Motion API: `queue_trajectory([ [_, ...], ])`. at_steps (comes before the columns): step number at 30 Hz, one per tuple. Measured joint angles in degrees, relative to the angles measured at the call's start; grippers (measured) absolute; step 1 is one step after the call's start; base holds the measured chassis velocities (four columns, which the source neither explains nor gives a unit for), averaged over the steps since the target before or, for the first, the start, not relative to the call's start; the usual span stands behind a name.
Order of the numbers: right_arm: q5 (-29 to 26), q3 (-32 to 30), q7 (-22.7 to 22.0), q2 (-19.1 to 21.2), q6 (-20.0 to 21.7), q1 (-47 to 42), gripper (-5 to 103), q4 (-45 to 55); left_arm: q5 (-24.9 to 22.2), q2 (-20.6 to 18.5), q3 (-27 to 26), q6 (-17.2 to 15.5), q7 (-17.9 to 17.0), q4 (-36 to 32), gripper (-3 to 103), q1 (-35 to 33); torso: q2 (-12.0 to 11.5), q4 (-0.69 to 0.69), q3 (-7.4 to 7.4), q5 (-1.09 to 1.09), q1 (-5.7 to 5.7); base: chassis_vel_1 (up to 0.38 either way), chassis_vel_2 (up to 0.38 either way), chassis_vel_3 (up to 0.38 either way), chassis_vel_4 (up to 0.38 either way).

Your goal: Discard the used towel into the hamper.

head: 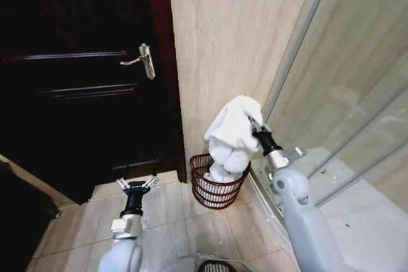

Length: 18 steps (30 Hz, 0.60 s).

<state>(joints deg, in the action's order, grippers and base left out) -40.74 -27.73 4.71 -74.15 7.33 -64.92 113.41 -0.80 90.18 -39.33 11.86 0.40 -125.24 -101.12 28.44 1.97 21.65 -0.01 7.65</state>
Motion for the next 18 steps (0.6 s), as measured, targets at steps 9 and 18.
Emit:
queue_trajectory([
  [9,0.2,2.8,-0.6,-3.1,-1.4,0.2,14,-9.0,-1.2,-0.2,-0.2,0.2,1.0,1.6,100,0.6,0.0,0.01,0.00,0.01,0.00,0.000,0.000,0.000,0.000],
  [18,4.5,3.7,-1.0,-5.2,-7.2,1.6,14,-17.5,-1.3,-1.0,0.0,1.0,1.0,2.7,100,1.4,0.0,0.00,0.00,0.03,0.00,0.000,0.000,0.000,0.000],
])
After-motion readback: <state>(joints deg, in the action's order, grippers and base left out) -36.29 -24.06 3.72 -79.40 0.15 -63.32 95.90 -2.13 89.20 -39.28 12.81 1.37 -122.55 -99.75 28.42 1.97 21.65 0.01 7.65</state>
